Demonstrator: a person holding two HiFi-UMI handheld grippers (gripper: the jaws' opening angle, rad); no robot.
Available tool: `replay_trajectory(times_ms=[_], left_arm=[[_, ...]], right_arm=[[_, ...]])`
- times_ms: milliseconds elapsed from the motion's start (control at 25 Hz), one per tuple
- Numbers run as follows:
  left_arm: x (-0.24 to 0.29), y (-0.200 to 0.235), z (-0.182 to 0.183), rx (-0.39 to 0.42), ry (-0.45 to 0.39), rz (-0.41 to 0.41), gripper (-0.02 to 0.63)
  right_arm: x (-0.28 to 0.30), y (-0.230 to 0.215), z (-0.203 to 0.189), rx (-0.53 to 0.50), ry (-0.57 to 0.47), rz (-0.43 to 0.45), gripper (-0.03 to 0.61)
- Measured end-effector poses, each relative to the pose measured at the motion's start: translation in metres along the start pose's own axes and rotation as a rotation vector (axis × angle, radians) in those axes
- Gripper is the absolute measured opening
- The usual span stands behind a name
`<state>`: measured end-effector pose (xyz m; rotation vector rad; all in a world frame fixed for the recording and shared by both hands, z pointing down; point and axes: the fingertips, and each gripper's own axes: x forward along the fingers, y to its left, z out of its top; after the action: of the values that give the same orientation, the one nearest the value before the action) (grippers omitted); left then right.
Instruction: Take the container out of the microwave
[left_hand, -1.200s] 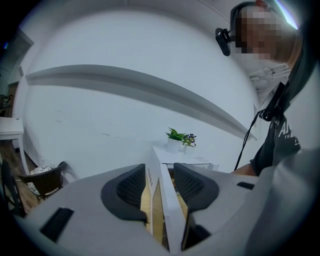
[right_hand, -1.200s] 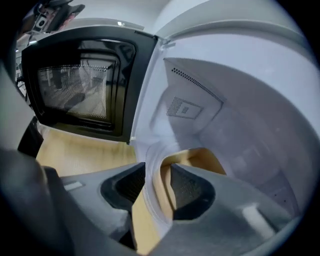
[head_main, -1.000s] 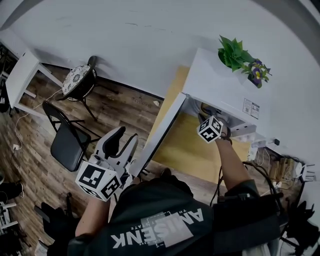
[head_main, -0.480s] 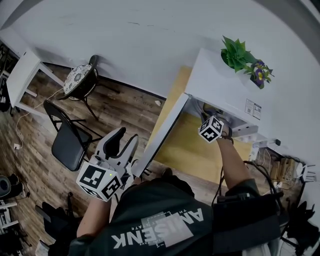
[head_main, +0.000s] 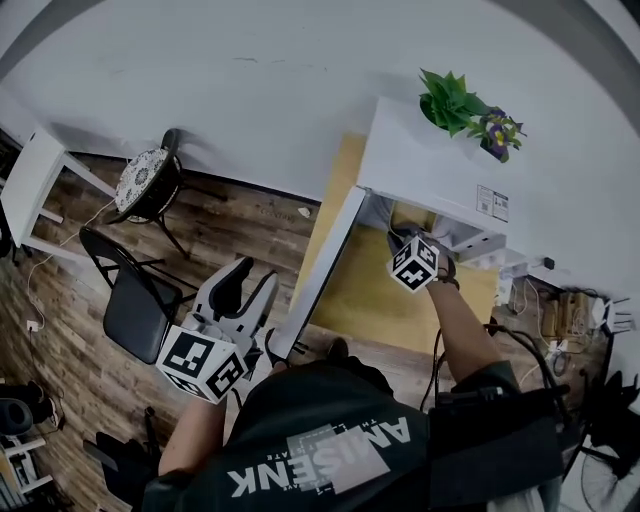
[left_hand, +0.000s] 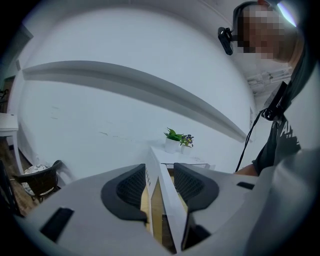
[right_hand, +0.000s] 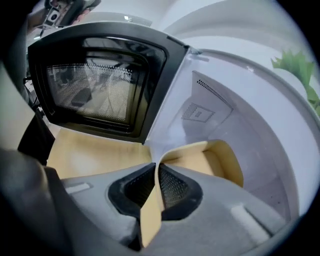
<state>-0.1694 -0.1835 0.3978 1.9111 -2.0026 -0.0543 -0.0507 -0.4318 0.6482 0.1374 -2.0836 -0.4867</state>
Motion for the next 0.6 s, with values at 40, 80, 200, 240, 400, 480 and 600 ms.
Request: replay_trajectory(times_ms=[40, 80, 200, 240, 400, 480, 600], left_arm=[[0.000, 0.000, 0.000, 0.001, 0.001, -0.014, 0.163], [0.001, 0.001, 0.001, 0.002, 0.003, -0.026, 0.163], [0.004, 0.003, 0.004, 0.006, 0.004, -0.066, 0.163], [0.005, 0.002, 0.004, 0.008, 0.002, -0.083, 0.163], [0.009, -0.001, 0.007, 0.019, 0.009, -0.150, 0.164], [0.011, -0.001, 0.006, 0.025, 0.011, -0.179, 0.163], [0.016, -0.001, 0.006, 0.035, 0.014, -0.226, 0.163]], right_arm=[[-0.005, 0.003, 0.002, 0.020, -0.007, 0.003, 0.028], [-0.010, 0.007, 0.005, 0.041, -0.014, 0.005, 0.028], [-0.026, 0.020, 0.013, 0.099, -0.034, 0.027, 0.026], [-0.031, 0.026, 0.015, 0.113, -0.037, 0.043, 0.026], [-0.053, 0.050, 0.026, 0.155, -0.053, 0.099, 0.026], [-0.065, 0.058, 0.030, 0.175, -0.056, 0.096, 0.025], [-0.082, 0.070, 0.035, 0.207, -0.060, 0.087, 0.025]])
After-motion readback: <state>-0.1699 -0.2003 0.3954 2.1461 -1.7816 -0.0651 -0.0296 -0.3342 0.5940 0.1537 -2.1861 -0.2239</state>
